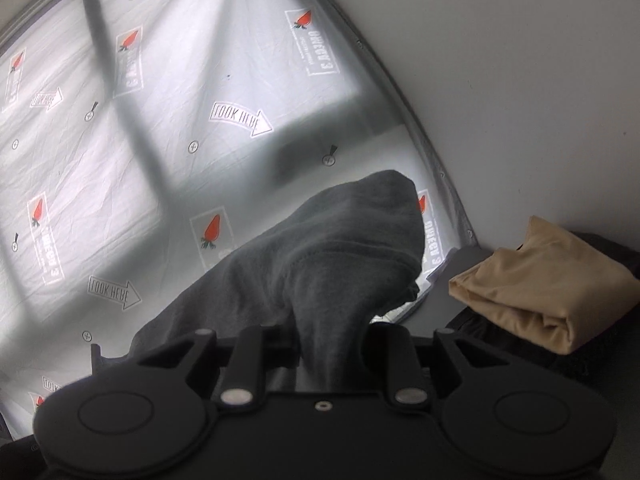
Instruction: Fold clothes
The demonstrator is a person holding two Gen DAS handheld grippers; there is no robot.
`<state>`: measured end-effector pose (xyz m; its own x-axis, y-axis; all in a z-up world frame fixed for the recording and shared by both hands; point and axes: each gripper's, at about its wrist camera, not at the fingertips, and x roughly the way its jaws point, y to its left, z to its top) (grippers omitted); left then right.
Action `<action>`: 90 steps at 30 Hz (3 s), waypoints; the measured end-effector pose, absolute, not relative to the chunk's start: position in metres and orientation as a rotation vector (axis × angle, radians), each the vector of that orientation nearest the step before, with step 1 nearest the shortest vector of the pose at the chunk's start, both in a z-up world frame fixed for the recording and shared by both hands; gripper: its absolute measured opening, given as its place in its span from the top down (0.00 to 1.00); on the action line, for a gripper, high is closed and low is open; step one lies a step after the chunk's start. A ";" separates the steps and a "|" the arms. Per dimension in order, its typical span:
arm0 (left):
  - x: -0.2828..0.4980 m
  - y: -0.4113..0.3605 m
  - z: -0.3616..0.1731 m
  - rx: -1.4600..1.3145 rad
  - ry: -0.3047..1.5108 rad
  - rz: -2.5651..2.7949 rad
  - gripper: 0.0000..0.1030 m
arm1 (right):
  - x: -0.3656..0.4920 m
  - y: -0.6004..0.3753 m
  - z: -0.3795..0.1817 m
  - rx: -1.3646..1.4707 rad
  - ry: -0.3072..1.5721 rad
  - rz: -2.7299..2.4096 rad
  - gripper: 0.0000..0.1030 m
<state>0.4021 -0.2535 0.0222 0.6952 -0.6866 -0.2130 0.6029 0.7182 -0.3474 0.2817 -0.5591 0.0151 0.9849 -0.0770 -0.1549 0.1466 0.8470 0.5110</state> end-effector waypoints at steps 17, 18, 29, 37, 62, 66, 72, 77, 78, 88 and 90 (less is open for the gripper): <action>0.438 -0.543 -0.015 -0.266 0.499 -0.601 0.69 | 0.368 -0.875 0.017 0.161 0.317 -0.070 0.73; 0.451 -0.548 -0.025 -0.252 0.518 -0.564 0.67 | 0.381 -0.880 0.009 0.123 0.331 -0.070 0.69; 0.517 -0.550 -0.052 -0.104 0.629 -0.306 0.39 | 0.459 -0.868 -0.045 -0.262 0.381 -0.138 0.27; 0.513 -0.579 -0.018 -0.078 0.490 -0.329 0.16 | 0.451 -0.886 -0.016 -0.257 0.273 -0.158 0.17; 0.538 -0.624 -0.114 -0.211 0.619 -0.379 0.00 | 0.482 -0.835 -0.116 -0.135 0.419 0.058 0.00; 0.517 -0.594 -0.082 -0.180 0.487 -0.357 0.00 | 0.461 -0.786 -0.080 -0.378 0.336 -0.165 0.00; 0.469 -0.536 -0.018 -0.209 0.291 -0.271 0.00 | 0.417 -0.728 -0.027 -0.514 0.212 -0.214 0.00; 0.419 -0.495 0.017 -0.190 0.244 -0.184 0.00 | 0.378 -0.687 -0.008 -0.600 0.155 -0.226 0.00; 0.404 -0.485 0.021 -0.202 0.226 -0.161 0.00 | 0.371 -0.681 -0.006 -0.599 0.155 -0.219 0.00; 0.308 -0.406 0.044 -0.198 0.269 -0.085 0.00 | 0.313 -0.630 0.020 -0.311 0.261 0.002 0.00; 0.294 -0.382 0.052 -0.229 0.279 -0.099 0.00 | 0.298 -0.622 0.030 -0.157 0.275 0.078 0.00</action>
<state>0.2943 -0.3821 0.0518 0.9567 -0.1285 -0.2613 0.0653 0.9692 -0.2376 0.2981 -0.6216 0.0300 0.9594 0.0554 -0.2764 -0.0981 0.9848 -0.1432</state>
